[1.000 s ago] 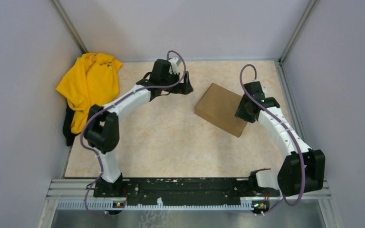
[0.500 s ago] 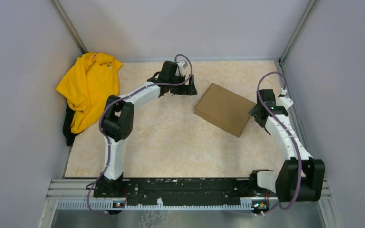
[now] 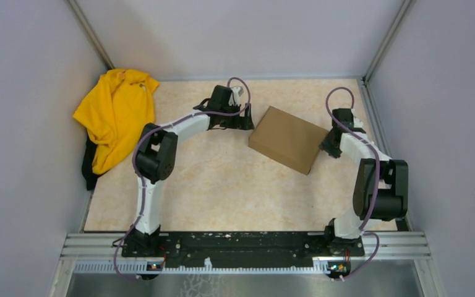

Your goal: Fold the paper box

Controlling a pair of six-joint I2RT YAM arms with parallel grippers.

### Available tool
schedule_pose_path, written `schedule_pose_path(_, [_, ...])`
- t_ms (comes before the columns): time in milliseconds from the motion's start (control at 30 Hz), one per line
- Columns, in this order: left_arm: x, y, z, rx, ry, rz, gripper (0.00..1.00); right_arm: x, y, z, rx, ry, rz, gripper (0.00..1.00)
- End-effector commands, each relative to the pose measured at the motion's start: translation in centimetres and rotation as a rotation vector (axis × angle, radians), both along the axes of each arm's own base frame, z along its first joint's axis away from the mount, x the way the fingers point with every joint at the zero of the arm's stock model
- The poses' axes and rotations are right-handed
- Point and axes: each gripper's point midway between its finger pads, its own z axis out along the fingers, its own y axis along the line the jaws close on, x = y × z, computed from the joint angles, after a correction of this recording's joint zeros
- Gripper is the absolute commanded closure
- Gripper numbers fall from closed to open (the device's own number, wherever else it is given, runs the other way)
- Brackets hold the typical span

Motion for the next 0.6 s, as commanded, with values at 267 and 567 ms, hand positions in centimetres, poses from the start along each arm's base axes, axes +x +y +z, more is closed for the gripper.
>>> schedule_pose_path(267, [-7.2,5.6,-3.0,0.094,0.107,0.084,0.01,7.4,6.9,2.1,0.046,-0.141,0.368,0.63])
schedule_pose_path(567, [-8.6,10.3,-0.5,0.192,0.052,0.221,0.01,7.3,14.1,2.0,0.079,-0.140,0.514,0.63])
